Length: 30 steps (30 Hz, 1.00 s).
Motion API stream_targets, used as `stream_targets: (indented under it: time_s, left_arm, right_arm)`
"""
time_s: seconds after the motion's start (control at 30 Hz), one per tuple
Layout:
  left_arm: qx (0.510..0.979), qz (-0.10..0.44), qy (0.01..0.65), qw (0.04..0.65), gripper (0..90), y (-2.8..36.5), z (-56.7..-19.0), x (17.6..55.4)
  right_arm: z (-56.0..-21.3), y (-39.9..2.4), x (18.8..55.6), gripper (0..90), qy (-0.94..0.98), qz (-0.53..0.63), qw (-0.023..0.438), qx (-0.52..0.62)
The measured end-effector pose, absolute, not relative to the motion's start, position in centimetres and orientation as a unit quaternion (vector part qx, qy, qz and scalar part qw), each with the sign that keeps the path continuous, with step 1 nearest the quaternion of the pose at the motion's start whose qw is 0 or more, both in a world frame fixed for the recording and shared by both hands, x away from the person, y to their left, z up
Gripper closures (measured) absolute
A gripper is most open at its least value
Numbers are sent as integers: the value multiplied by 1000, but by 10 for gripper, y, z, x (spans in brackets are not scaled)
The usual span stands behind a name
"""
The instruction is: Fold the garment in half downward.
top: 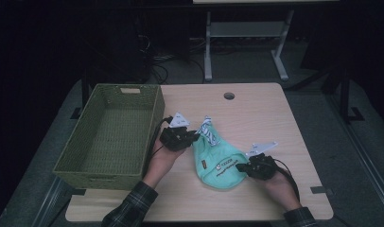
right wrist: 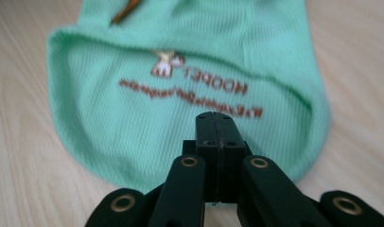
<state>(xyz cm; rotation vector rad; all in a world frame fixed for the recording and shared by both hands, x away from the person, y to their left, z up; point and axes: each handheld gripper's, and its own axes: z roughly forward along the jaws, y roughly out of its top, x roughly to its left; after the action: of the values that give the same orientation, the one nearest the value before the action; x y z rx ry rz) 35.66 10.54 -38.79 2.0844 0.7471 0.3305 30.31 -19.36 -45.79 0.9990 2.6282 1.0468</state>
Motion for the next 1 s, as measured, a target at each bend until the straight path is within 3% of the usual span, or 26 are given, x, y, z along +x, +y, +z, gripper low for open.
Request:
stream_targets:
  time_s: [1.0]
  left_arm:
    - [860, 48, 184, 473, 801, 69, -386, 328]
  right_arm:
    - [-465, -199, 300, 899, 871, 341, 72, 346]
